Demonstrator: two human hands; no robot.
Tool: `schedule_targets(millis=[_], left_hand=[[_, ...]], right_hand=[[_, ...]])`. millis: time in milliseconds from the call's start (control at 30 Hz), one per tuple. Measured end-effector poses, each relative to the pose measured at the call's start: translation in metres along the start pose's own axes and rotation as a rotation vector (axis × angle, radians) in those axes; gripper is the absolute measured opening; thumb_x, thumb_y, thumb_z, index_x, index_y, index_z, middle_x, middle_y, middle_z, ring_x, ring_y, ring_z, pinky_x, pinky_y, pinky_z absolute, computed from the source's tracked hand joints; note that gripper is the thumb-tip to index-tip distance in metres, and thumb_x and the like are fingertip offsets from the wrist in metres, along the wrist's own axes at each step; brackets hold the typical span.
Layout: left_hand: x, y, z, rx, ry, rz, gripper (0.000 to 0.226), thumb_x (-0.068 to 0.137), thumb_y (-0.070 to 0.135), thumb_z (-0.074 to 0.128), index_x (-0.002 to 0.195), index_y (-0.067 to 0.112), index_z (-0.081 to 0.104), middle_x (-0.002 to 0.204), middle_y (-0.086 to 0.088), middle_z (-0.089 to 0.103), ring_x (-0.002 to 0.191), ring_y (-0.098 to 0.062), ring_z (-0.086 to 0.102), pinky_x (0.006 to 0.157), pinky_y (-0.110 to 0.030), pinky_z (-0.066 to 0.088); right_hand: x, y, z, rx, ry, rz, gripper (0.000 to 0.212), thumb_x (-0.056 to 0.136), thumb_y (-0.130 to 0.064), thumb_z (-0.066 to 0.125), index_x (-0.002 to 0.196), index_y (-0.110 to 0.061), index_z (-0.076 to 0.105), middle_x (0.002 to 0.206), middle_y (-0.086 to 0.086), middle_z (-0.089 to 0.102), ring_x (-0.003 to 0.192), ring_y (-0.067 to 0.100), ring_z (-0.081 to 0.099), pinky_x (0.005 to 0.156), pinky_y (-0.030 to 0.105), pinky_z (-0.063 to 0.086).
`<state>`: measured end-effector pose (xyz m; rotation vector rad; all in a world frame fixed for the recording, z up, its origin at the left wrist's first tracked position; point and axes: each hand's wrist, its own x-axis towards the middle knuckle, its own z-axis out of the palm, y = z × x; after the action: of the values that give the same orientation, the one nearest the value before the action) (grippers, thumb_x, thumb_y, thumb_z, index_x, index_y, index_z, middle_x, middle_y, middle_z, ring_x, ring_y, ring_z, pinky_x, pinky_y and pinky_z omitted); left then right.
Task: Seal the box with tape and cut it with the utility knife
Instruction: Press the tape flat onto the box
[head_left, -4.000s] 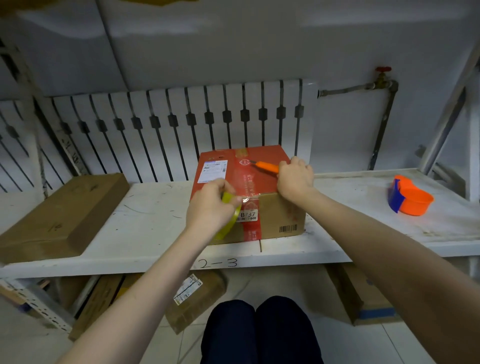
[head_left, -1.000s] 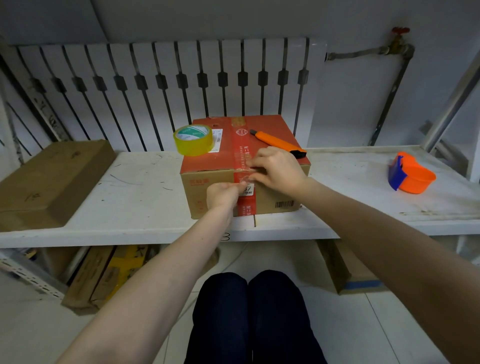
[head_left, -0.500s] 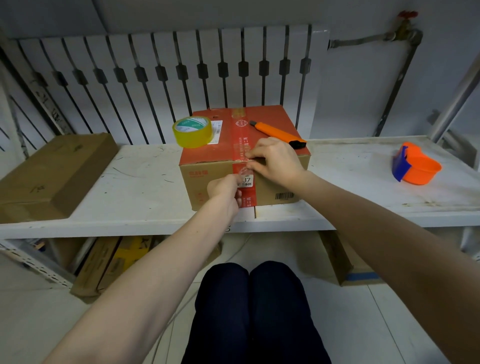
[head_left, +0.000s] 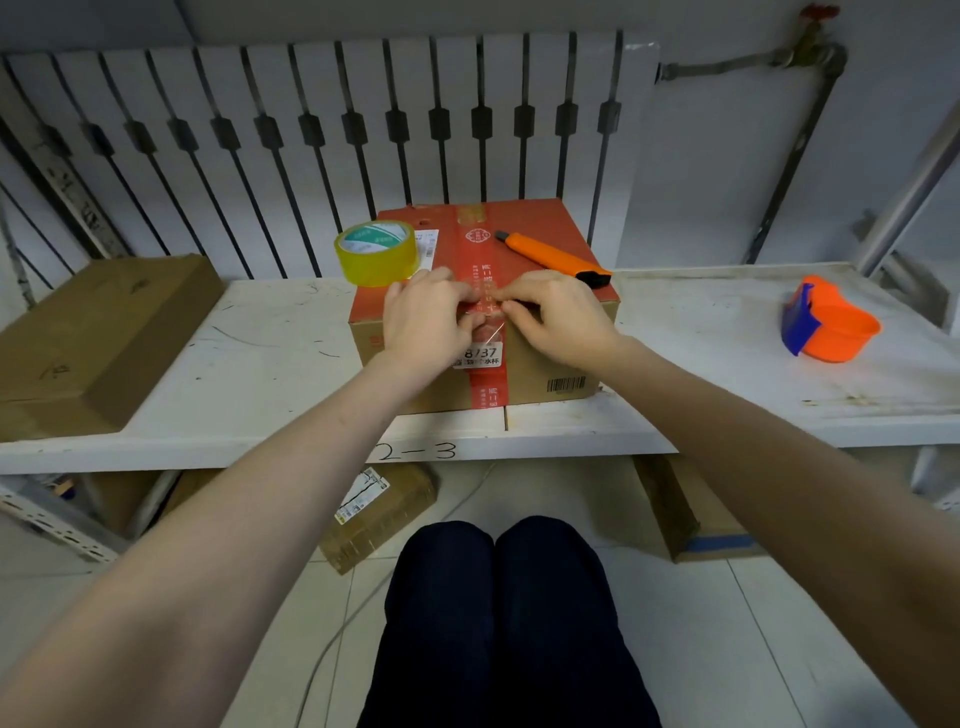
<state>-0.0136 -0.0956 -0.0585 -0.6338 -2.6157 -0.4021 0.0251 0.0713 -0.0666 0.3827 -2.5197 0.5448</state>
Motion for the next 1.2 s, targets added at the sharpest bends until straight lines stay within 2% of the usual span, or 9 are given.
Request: schedule_targets(millis=[100,267,400,567,667,767,833,1033,1200], left_hand=[[0.002,-0.002,-0.003,0.000,0.011,0.033,0.032,0.085,0.038,0.063,0.114,0.026,0.067,0.111,0.003,0.062,0.112,-0.021,0.053,0.093,-0.040,0.036],[0.000,-0.001,-0.003,-0.002,0.005,0.044,0.030,0.086,0.037,0.063,0.113,0.025,0.067,0.109,0.001,0.063,0.111,-0.022,0.054,0.093,-0.041,0.036],[-0.001,0.000,-0.003,-0.010,-0.001,0.030,0.030,0.086,0.036,0.063,0.114,0.025,0.067,0.109,0.001,0.062,0.111,-0.022,0.054,0.093,-0.040,0.037],[-0.002,0.001,-0.004,-0.023,-0.019,0.015,0.030,0.086,0.034,0.063,0.114,0.024,0.067,0.109,0.000,0.061,0.111,-0.023,0.053,0.093,-0.040,0.038],[-0.002,0.002,-0.005,-0.019,-0.025,0.013,0.031,0.087,0.033,0.063,0.115,0.024,0.067,0.110,0.000,0.061,0.111,-0.023,0.054,0.093,-0.041,0.038],[-0.003,0.002,-0.006,-0.017,-0.026,0.015,0.030,0.087,0.033,0.063,0.115,0.024,0.067,0.110,-0.001,0.061,0.111,-0.023,0.054,0.093,-0.041,0.039],[-0.002,0.002,-0.006,-0.015,-0.030,0.015,0.030,0.087,0.033,0.062,0.115,0.024,0.067,0.109,-0.001,0.061,0.111,-0.024,0.054,0.091,-0.041,0.039],[-0.003,0.003,-0.007,-0.014,-0.037,0.016,0.029,0.087,0.031,0.062,0.115,0.023,0.067,0.110,-0.003,0.061,0.112,-0.025,0.053,0.091,-0.041,0.039],[-0.002,0.003,-0.007,-0.007,-0.052,0.014,0.030,0.087,0.031,0.062,0.116,0.023,0.067,0.110,-0.002,0.061,0.111,-0.024,0.054,0.092,-0.042,0.040]], right_hand=[[-0.031,-0.011,0.016,0.113,0.286,0.148,0.016,0.087,-0.005,0.049,0.088,-0.014,0.063,0.090,-0.001,0.064,0.087,0.015,0.057,0.074,0.031,0.049],[-0.035,-0.033,0.043,0.396,0.252,0.649,0.016,0.087,-0.009,0.053,0.095,-0.015,0.065,0.089,-0.005,0.065,0.082,0.011,0.060,0.078,0.033,0.053],[-0.030,-0.048,0.047,0.645,0.324,0.865,0.013,0.086,-0.015,0.057,0.096,-0.018,0.065,0.083,-0.009,0.063,0.082,0.010,0.061,0.078,0.032,0.053],[-0.025,-0.060,0.055,0.905,0.365,1.053,0.014,0.083,-0.020,0.066,0.095,-0.014,0.067,0.091,0.002,0.070,0.086,0.017,0.066,0.078,0.033,0.054],[-0.022,-0.067,0.052,1.035,0.326,1.219,0.010,0.087,-0.013,0.058,0.078,-0.016,0.063,0.081,0.002,0.066,0.076,0.015,0.062,0.067,0.027,0.050],[-0.020,-0.070,0.050,1.438,0.256,1.426,0.013,0.093,-0.012,0.048,0.090,-0.010,0.061,0.087,0.002,0.069,0.085,0.015,0.064,0.077,0.029,0.046],[-0.021,-0.070,0.052,1.609,0.211,1.455,0.019,0.095,-0.018,0.045,0.095,-0.013,0.063,0.096,0.000,0.069,0.093,0.015,0.062,0.084,0.031,0.042],[-0.018,-0.076,0.047,1.741,0.190,1.475,0.027,0.095,-0.037,0.048,0.086,-0.020,0.066,0.090,-0.005,0.063,0.101,0.012,0.054,0.091,0.030,0.035],[-0.014,-0.080,0.049,1.886,0.247,1.564,0.019,0.090,-0.036,0.059,0.086,-0.018,0.066,0.084,-0.007,0.060,0.080,0.008,0.053,0.087,0.026,0.036]])
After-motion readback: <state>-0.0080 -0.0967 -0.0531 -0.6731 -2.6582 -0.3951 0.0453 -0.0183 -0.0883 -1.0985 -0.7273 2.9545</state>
